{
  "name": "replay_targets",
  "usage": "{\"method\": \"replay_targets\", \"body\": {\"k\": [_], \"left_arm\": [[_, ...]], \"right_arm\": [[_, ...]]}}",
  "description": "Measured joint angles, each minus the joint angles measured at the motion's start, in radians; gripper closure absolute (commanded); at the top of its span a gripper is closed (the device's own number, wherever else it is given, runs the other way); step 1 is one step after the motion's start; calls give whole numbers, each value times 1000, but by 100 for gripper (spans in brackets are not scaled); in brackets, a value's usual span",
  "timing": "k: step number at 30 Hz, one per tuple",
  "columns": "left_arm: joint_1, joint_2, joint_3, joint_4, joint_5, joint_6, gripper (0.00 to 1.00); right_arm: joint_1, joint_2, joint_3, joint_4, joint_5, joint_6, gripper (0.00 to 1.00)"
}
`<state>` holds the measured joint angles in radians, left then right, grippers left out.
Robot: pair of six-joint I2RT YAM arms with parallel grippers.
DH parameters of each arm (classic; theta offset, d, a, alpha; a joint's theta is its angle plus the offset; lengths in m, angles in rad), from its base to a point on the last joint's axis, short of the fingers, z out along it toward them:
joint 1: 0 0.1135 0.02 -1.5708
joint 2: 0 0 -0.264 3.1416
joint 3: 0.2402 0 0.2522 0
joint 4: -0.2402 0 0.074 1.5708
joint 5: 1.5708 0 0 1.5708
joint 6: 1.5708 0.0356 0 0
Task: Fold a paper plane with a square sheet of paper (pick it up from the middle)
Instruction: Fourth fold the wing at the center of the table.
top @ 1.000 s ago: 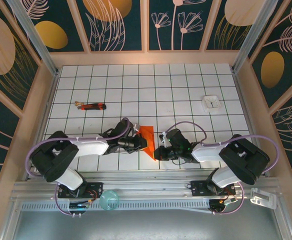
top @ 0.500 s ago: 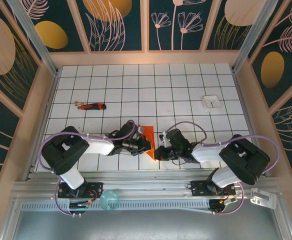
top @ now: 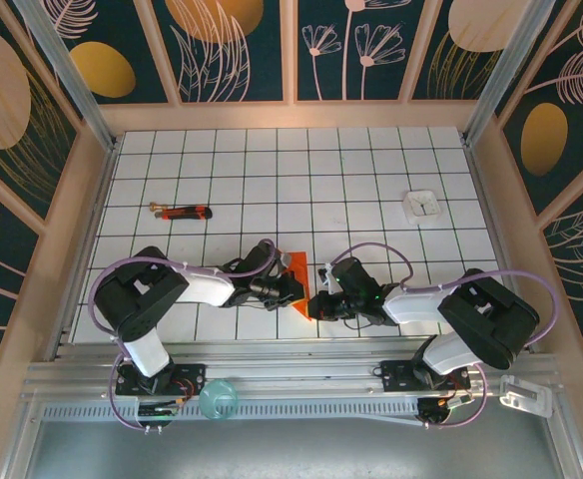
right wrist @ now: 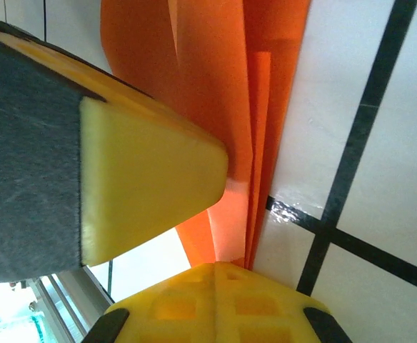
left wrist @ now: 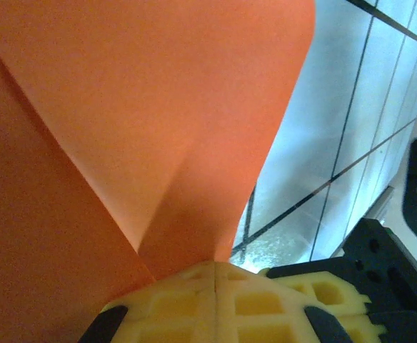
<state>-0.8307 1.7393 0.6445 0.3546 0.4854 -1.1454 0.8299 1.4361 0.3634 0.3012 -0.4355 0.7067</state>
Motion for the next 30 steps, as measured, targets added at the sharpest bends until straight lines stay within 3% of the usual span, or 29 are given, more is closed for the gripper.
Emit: {"method": "replay_targets", "body": {"k": [14, 30], "left_arm": [[5, 23, 37, -48, 3, 51, 100], [87, 30, 59, -97, 34, 130, 100]], "right_arm": [[0, -3, 8, -29, 5, 6, 100], [16, 19, 31, -55, 16, 7, 100]]}}
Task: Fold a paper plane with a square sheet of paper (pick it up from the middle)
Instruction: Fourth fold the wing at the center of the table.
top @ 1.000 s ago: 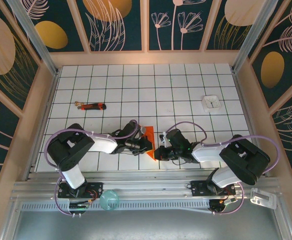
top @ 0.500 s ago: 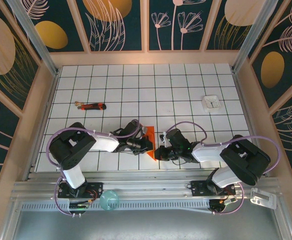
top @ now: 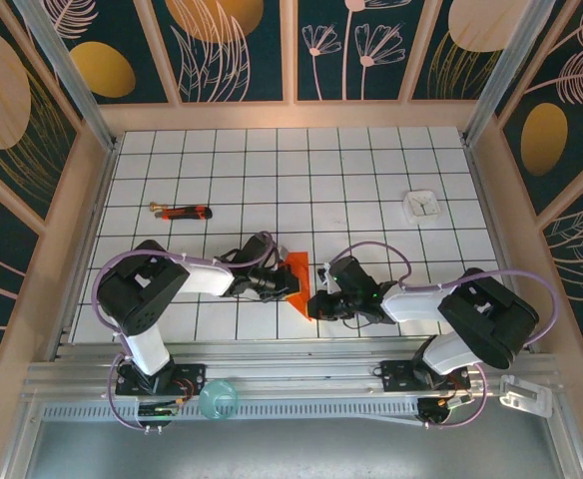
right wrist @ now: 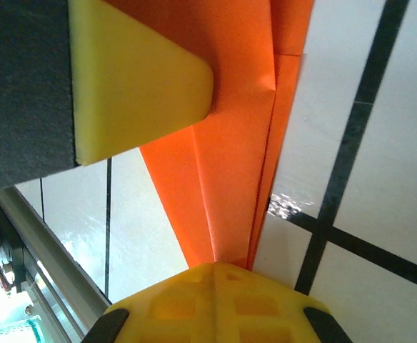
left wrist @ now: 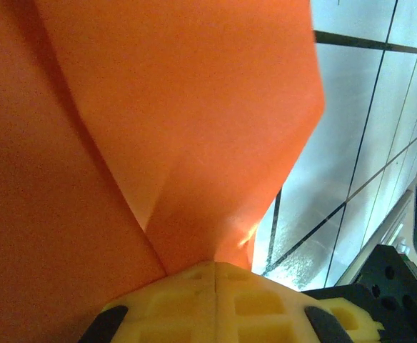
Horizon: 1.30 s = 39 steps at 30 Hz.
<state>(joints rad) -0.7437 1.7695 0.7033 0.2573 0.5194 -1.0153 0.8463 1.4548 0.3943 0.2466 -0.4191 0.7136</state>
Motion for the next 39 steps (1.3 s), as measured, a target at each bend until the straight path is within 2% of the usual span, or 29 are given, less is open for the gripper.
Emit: {"method": "replay_targets", "body": {"k": [18, 28, 39], "left_arm": [[88, 58, 89, -101, 86, 99, 100], [162, 98, 152, -125, 73, 136, 100], [210, 145, 216, -168, 119, 178, 99]], "right_arm": [[7, 4, 4, -3, 10, 0, 100], [8, 4, 5, -3, 11, 0, 100], [13, 3, 10, -3, 22, 0, 100]]}}
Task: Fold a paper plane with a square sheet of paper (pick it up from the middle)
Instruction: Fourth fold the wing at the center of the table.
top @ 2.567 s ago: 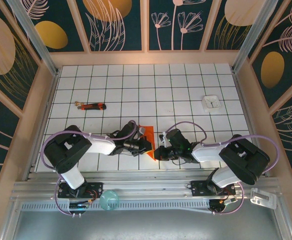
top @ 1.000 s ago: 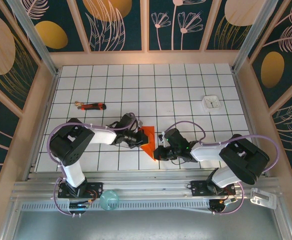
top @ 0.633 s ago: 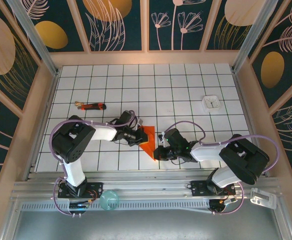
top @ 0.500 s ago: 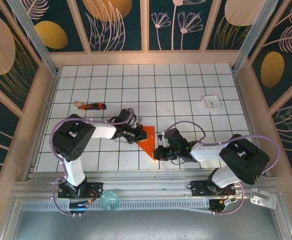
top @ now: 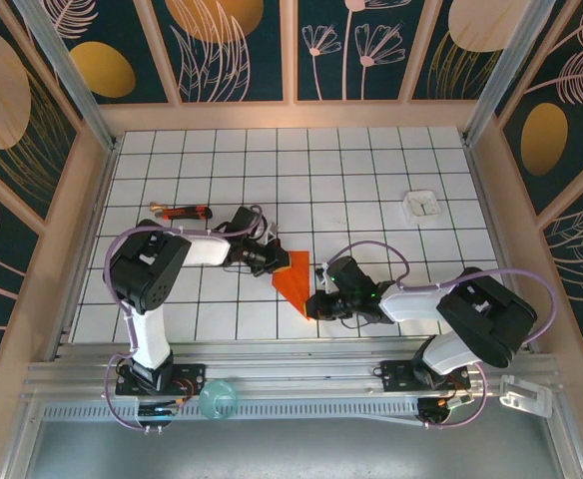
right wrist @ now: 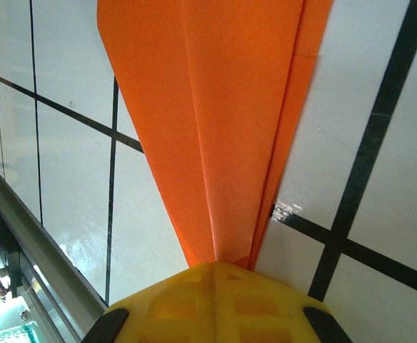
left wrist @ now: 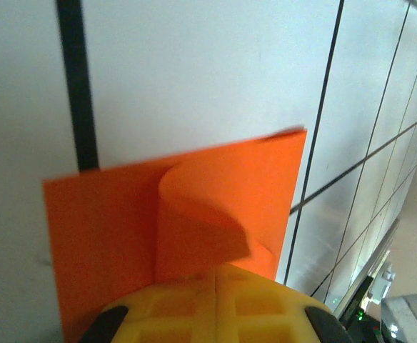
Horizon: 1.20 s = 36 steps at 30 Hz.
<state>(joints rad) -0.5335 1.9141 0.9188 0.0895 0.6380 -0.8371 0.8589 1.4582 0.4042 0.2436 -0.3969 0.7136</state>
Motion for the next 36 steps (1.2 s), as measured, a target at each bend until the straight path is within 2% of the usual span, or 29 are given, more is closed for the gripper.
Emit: {"method": "replay_targets", "body": {"k": [15, 21, 25, 29, 32, 36], "left_arm": [[144, 102, 162, -23, -44, 49, 93], [201, 102, 202, -34, -113, 69, 78], [200, -4, 110, 2, -129, 40, 67], [173, -161, -42, 73, -121, -4, 61], [149, -253, -147, 118, -113, -36, 59], [142, -309, -224, 143, -102, -57, 57]], "right_arm": [[2, -8, -1, -4, 4, 0, 100], [8, -56, 1, -74, 11, -21, 100], [0, -170, 4, -192, 23, -63, 88], [-73, -269, 29, -188, 11, -83, 78], [-143, -255, 65, -158, 7, -100, 68], [-164, -145, 141, -141, 7, -143, 67]]}}
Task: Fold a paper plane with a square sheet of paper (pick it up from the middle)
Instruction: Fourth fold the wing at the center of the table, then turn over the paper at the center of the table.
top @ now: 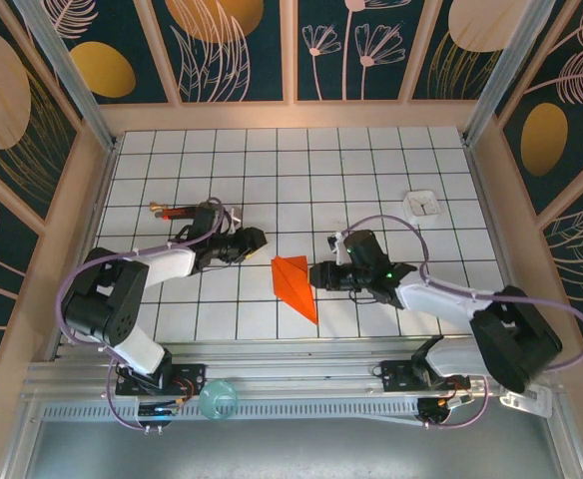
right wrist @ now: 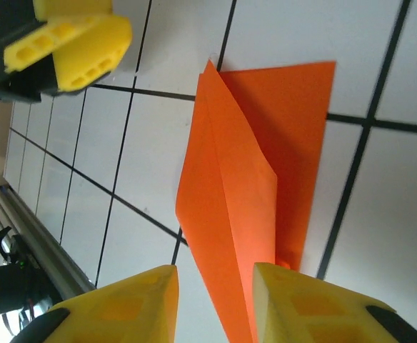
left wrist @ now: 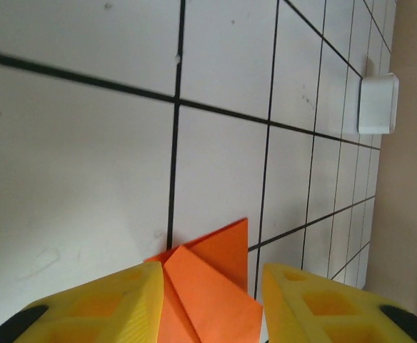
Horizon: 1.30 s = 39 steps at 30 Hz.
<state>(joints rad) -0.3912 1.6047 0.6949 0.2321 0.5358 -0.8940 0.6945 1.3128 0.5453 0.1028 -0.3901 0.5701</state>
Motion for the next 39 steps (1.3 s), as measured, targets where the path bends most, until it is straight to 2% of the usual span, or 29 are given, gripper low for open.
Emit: {"method": "replay_targets", "body": {"k": [10, 29, 33, 37, 39], "left_arm": [[0, -32, -56, 26, 13, -5, 55], [0, -34, -67, 53, 32, -10, 54], [0, -34, -67, 55, 32, -10, 54], [0, -34, -67, 55, 32, -10, 54], [0, -34, -67, 55, 32, -10, 54]], "right_arm": [[-1, 224, 106, 27, 29, -86, 67], [10, 301, 104, 113, -13, -89, 78], [16, 312, 91, 137, -23, -78, 85], [21, 323, 87, 145, -31, -67, 99], [21, 321, 89, 137, -29, -74, 100]]}}
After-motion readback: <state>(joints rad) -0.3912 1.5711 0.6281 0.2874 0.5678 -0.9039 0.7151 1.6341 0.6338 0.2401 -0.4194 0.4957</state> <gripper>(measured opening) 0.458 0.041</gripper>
